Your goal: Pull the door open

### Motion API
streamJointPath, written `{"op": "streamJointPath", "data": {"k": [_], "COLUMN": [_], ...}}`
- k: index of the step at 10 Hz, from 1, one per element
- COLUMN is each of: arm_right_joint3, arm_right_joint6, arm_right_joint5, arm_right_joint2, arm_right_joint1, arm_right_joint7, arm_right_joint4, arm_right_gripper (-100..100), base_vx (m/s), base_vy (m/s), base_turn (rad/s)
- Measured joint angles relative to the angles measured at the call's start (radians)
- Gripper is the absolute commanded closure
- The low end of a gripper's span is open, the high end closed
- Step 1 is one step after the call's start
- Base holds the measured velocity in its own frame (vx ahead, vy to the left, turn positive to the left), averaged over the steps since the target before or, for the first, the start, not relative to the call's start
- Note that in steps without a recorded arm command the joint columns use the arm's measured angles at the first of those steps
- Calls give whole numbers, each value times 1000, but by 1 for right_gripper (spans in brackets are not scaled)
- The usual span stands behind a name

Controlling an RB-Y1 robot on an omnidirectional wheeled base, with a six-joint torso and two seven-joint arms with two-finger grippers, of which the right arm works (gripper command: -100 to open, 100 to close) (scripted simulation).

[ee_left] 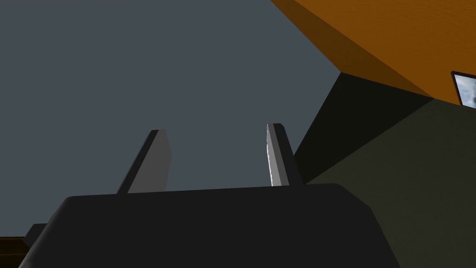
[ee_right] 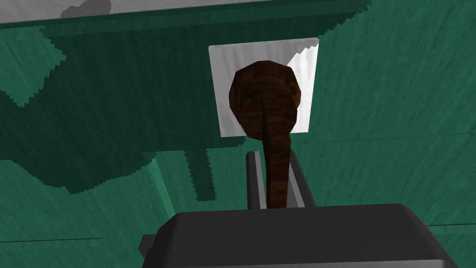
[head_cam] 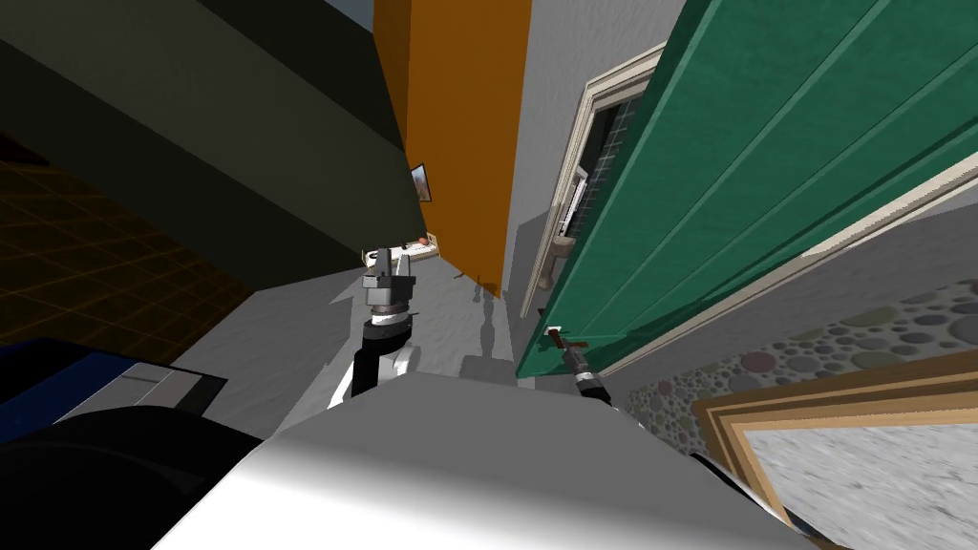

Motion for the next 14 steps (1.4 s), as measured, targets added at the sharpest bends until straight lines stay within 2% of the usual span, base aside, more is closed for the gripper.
{"op": "streamJointPath", "data": {"k": [1, 2, 3, 4, 5, 6, 9, 10, 12, 13, 14], "arm_right_joint3": [8, 15, 21, 33, 39, 49, 74, 85, 107, 109, 107], "arm_right_joint6": [-8, -10, -33, -69, -78, -63, -125, -138, -195, -197, -177], "arm_right_joint5": [2, 3, 6, 10, 11, 13, 24, 28, 38, 39, 37], "arm_right_joint2": [-9, -24, -24, -28, -37, -61, -60, -68, -67, -68, -77], "arm_right_joint1": [8, 33, 20, 10, 26, 82, 59, 70, 59, 62, 82], "arm_right_joint7": [-2, -3, -10, -18, -21, -17, -35, -39, -53, -54, -50], "arm_right_joint4": [-8, -43, -7, 30, 13, -73, 2, -7, 46, 45, 6], "arm_right_gripper": [100, 100, 100, 100, 100, 100, 100, 100, 100, 100, 100], "base_vx": [-98, -78, -97, -82, -85, -75, -37, -28, -19, -11, -7], "base_vy": [-24, -8, -15, -28, -58, -61, -41, -81, -37, 0, -94], "base_turn": [-24, -19, -19, -21, -13, -20, 0, -7, 3, -3, -13]}}
